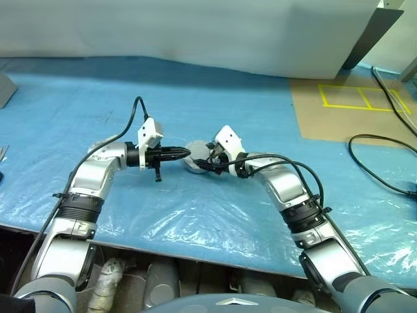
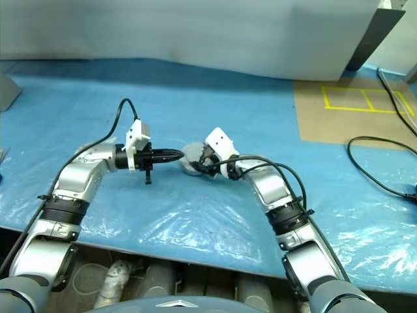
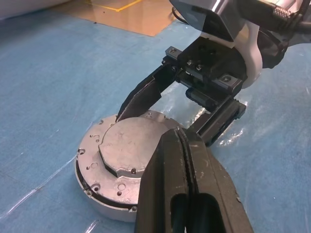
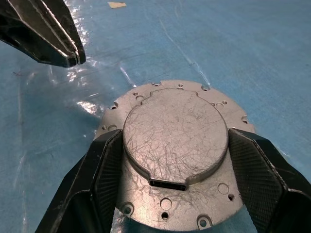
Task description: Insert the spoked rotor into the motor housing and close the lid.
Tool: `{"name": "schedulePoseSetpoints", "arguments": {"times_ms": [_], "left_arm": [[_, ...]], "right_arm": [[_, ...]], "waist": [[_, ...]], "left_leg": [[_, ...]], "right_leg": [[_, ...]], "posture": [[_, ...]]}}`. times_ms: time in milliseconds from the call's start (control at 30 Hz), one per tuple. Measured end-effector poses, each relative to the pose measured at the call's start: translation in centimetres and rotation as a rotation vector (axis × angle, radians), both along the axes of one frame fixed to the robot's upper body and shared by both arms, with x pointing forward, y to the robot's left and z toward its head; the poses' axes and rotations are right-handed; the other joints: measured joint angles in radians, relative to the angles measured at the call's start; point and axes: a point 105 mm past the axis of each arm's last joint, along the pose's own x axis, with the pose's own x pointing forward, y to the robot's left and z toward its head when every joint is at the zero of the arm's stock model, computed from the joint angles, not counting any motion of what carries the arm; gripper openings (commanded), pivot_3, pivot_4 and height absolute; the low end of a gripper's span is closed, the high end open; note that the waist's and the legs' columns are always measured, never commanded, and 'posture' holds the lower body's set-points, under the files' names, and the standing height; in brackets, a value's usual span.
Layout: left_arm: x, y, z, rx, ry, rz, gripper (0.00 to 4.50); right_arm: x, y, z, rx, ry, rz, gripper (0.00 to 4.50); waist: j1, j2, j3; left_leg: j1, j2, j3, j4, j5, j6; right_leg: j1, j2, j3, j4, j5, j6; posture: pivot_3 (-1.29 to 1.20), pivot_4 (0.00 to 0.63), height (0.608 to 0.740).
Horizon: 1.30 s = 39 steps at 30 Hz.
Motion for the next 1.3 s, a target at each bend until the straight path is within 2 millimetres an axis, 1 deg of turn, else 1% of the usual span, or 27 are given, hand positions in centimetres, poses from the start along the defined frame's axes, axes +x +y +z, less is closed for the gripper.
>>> {"name": "schedulePoseSetpoints", "arguments": {"times_ms": [100,200,533,700,733,800,867,967,1167,1233,1300], "left_arm": [[0.0,-0.1,0.0,-0.001,0.002,-0.003,0.00],[-0.1,-0.3,-0.1,0.000,0.005,-0.008,0.00],[0.0,-0.3,-0.1,-0.002,0.003,-0.007,0.00],[-0.1,-0.5,-0.1,-0.003,0.005,-0.013,0.00],[-0.1,-0.6,-0.2,-0.003,0.007,-0.016,0.00],[-0.1,-0.7,-0.3,0.000,0.009,-0.019,0.00],[-0.1,-0.8,-0.4,0.006,0.013,-0.018,0.00],[0.7,-0.3,-1.3,0.046,0.027,0.028,0.00],[3.8,1.2,-3.8,0.148,0.052,0.200,0.00],[4.7,1.2,-4.2,0.158,0.042,0.242,0.00],[5.3,0.9,-4.1,0.158,0.018,0.249,0.00]], "right_arm": [[0.2,0.3,-0.1,0.018,0.008,-0.020,2.98],[0.4,0.2,-0.2,0.048,0.036,-0.047,2.98],[0.3,0.4,-0.4,0.013,0.013,-0.035,2.98],[0.3,0.9,-0.9,-0.007,0.013,-0.054,2.98],[0.5,0.9,-1.1,-0.014,0.015,-0.069,2.98],[0.7,1.1,-1.2,-0.015,0.013,-0.082,2.98],[0.8,1.0,-1.2,-0.017,0.013,-0.087,2.98],[0.8,0.7,-1.2,-0.023,0.013,-0.090,2.98],[0.6,-0.1,-1.1,-0.039,0.011,-0.066,2.98],[0.4,-0.1,-1.1,-0.032,0.013,-0.059,2.98],[0.3,-0.2,-1.1,-0.032,0.013,-0.057,2.98]], "waist": [[-0.001,0.000,0.000],[-0.001,0.000,0.000],[-0.001,0.000,0.000],[-0.001,-0.001,-0.001],[-0.001,-0.001,-0.001],[-0.001,-0.001,-0.001],[-0.001,-0.001,-0.001],[-0.001,0.000,-0.002],[0.011,-0.001,-0.004],[0.011,-0.003,-0.006],[0.011,-0.004,-0.008]], "left_leg": [[0.005,0.000,0.001,-0.001,0.000,0.000],[0.005,0.000,0.002,-0.001,0.000,0.000],[0.009,0.000,0.007,-0.003,0.000,0.000],[0.020,-0.002,0.010,-0.009,0.000,0.000],[0.023,-0.002,0.010,-0.010,0.000,0.000],[0.023,-0.002,0.009,-0.011,0.000,0.000],[0.023,-0.002,0.009,-0.011,0.000,0.000],[0.023,-0.003,0.009,-0.011,-0.001,0.000],[0.022,-0.004,0.008,-0.013,0.000,0.000],[0.021,-0.004,0.007,-0.013,0.000,0.000],[0.020,-0.004,0.007,-0.014,0.000,0.000]], "right_leg": [[0.003,0.000,0.002,0.000,0.000,0.000],[0.003,0.000,0.003,0.000,0.000,0.000],[0.003,0.000,0.007,0.000,0.000,0.000],[0.009,0.000,0.012,-0.001,-0.001,0.001],[0.010,0.000,0.012,-0.001,-0.001,0.002],[0.010,0.000,0.013,-0.001,-0.005,0.008],[0.010,0.000,0.013,-0.001,-0.005,0.008],[0.010,-0.001,0.013,-0.001,-0.005,0.008],[0.011,-0.002,0.014,-0.006,-0.005,0.008],[0.011,-0.002,0.014,-0.008,-0.002,0.003],[0.012,-0.002,0.013,-0.011,-0.002,0.003]], "posture": [[0.00,0.150,0.740],[0.00,0.150,0.740],[0.00,0.150,0.740],[0.00,0.150,0.740],[0.00,0.150,0.740],[0.00,0.150,0.740],[0.00,0.150,0.740],[0.00,0.150,0.740],[0.00,0.150,0.740],[0.00,0.150,0.740],[0.00,0.150,0.740]]}}
